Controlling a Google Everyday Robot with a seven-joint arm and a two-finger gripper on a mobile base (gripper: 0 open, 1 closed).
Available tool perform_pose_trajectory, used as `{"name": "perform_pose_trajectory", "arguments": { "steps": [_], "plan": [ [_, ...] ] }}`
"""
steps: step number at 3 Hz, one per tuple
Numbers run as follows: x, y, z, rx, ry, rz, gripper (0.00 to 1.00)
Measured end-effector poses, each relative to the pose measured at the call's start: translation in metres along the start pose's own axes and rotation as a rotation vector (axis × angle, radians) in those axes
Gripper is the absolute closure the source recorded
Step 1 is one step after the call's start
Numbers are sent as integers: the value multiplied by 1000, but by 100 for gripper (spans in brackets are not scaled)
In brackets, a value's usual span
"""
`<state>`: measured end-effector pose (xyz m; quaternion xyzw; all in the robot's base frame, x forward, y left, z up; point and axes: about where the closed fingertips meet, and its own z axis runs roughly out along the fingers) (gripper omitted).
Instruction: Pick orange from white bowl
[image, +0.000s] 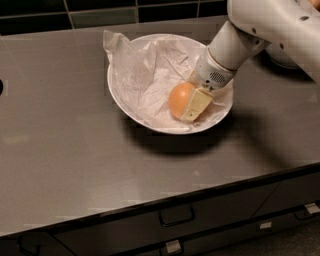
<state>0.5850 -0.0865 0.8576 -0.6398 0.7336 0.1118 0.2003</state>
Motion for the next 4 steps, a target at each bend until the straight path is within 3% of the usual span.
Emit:
{"name": "perform_pose_trajectory", "arguments": {
  "steps": [2,4],
  "plan": [
    [-5,-1,16,-33,-11,-14,30],
    [-6,-1,14,-33,-11,-14,63]
  ]
}}
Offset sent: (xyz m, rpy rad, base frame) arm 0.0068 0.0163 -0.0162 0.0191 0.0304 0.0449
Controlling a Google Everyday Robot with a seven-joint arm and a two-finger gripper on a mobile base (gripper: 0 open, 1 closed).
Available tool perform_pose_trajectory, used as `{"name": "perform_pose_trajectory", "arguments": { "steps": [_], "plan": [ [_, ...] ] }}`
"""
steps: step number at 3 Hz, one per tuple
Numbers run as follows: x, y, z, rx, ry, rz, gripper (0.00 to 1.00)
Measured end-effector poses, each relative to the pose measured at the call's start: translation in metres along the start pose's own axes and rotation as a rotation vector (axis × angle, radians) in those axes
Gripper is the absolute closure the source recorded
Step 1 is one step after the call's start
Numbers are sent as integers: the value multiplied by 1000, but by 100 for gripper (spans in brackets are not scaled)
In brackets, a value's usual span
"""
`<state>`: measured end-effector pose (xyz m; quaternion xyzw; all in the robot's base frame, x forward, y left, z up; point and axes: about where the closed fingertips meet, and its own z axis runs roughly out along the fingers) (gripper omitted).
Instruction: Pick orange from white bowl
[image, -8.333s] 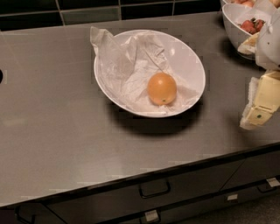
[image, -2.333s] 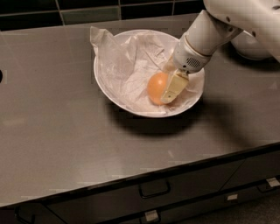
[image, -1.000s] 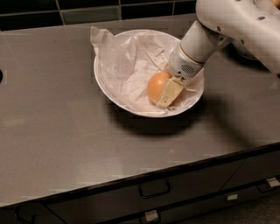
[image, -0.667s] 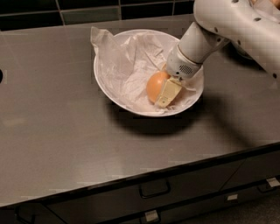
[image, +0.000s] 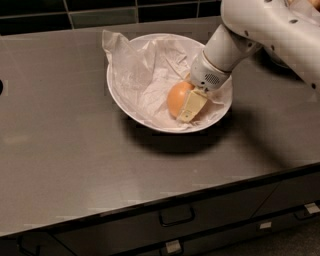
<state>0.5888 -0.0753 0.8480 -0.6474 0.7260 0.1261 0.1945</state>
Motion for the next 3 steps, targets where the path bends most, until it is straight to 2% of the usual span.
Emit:
{"name": "perform_pose_trajectory", "arguments": {
  "steps": [1,2,3],
  "plan": [
    [-1,0,-2,5,-3,-1,87],
    [-6,1,-24,51,-17,-9,100],
    [-14,6,-51,111,-30,-26,100]
  ]
}}
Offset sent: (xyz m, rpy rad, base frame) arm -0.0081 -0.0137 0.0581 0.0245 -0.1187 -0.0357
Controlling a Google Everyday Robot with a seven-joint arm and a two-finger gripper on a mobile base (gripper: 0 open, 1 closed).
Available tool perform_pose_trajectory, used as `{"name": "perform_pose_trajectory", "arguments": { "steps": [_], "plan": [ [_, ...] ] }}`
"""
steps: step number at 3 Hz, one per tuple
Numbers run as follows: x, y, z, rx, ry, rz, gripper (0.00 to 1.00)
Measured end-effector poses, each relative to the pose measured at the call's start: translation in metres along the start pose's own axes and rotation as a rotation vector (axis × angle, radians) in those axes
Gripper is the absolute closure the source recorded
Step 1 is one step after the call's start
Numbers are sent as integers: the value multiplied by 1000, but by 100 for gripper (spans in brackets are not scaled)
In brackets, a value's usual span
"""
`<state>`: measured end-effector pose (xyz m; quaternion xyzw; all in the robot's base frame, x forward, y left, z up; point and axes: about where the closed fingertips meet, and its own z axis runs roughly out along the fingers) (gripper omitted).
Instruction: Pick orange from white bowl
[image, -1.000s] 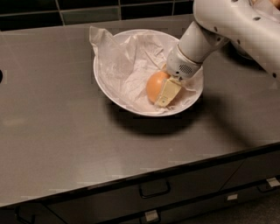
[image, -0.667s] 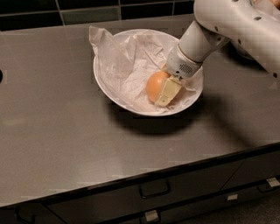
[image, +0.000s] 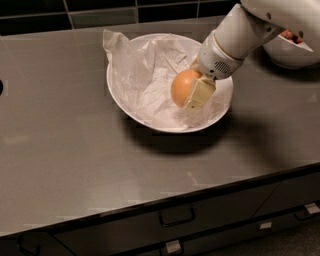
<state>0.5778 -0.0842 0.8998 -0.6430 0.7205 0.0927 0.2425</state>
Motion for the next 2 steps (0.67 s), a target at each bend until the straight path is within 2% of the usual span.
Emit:
{"name": "perform_pose_trajectory", "arguments": {
  "steps": [1,2],
  "plan": [
    [-7,1,-20,44,-6,-14,100],
    [-7,1,-20,44,-6,-14,100]
  ]
}}
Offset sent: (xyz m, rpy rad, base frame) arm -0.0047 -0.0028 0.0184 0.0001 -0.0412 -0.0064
